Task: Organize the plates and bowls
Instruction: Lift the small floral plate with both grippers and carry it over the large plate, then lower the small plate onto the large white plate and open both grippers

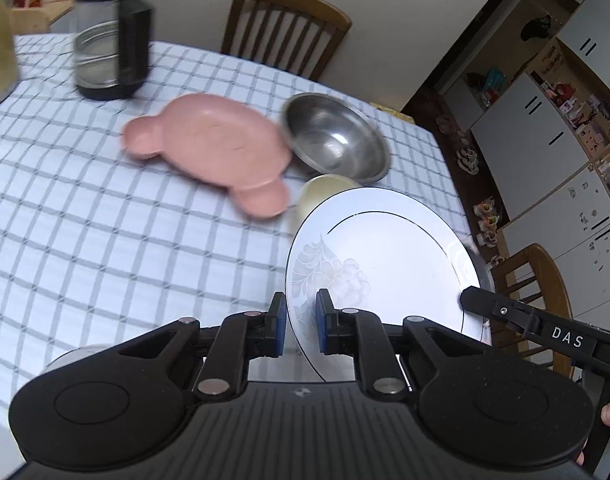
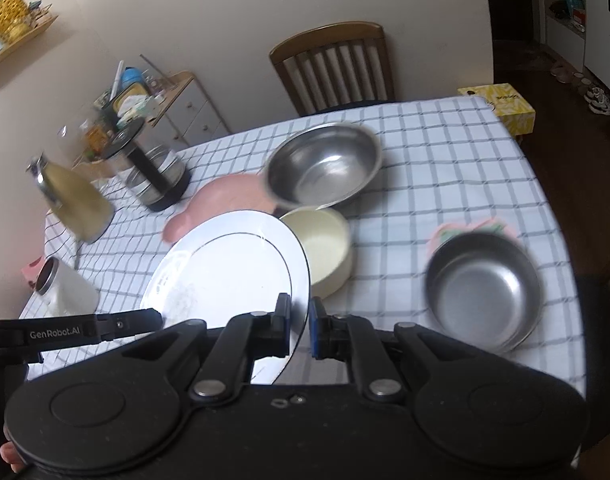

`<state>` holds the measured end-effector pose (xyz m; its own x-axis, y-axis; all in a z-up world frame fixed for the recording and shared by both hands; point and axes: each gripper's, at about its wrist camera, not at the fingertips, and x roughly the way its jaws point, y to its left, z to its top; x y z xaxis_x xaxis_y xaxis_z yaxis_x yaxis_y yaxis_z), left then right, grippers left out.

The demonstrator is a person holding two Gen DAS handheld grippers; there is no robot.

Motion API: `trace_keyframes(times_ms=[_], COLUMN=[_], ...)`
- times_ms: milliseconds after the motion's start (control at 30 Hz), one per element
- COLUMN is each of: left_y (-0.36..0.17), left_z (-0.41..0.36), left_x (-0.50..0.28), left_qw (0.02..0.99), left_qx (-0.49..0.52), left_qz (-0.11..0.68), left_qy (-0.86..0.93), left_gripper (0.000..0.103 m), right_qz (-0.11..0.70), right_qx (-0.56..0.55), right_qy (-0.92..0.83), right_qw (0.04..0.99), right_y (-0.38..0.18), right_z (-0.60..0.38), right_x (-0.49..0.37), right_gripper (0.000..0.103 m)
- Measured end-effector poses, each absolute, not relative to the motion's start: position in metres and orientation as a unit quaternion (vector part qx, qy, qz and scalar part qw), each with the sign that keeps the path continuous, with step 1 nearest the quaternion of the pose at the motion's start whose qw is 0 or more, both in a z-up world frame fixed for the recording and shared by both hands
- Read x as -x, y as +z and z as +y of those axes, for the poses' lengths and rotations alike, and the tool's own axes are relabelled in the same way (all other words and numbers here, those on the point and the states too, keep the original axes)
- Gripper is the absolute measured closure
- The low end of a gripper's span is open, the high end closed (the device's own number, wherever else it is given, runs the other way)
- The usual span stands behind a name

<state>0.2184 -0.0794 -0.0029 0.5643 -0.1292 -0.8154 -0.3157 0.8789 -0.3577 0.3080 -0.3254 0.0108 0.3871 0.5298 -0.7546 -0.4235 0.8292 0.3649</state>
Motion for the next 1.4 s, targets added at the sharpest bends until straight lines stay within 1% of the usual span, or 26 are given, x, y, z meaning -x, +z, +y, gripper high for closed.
trace_keyframes(times_ms=[300,600,1000,1233,1400], left_y=[-0.023,-0.070,-0.117,-0.125,-0.125], left_z=[-0.018,0.019,0.030,0.034,0.035], left_x=[-0.141,-0.086,-0.067,-0.071,-0.074], left_qw=[0.845,0.834,0.817,0.816,0.813], left_qx=[0.231,0.236,0.222,0.205,0.199], left_qz=[0.478,0.495,0.529,0.537,0.545], left_qy=[0.061,0.062,0.057,0.059,0.049], left_gripper=[0.089,0.089,0.089,0.089,0.089], right_qz=[0.482,0.505,0.548,0.561,0.562], right_qx=[-0.063,-0.056,-0.052,-0.062,-0.072], right_qy=[0.290,0.287,0.265,0.257,0.254], right_qw=[0.825,0.812,0.791,0.784,0.784], right_y=[-0.008,-0.048,-0.099,-0.115,-0.116], right_z=[-0.265,-0.225,-0.206,-0.200,-0.201], right_x=[-0.230,-0.163,-0.130,-0.127,-0.129], right_gripper=[0.093,0.093,0.092,0.092,0.092])
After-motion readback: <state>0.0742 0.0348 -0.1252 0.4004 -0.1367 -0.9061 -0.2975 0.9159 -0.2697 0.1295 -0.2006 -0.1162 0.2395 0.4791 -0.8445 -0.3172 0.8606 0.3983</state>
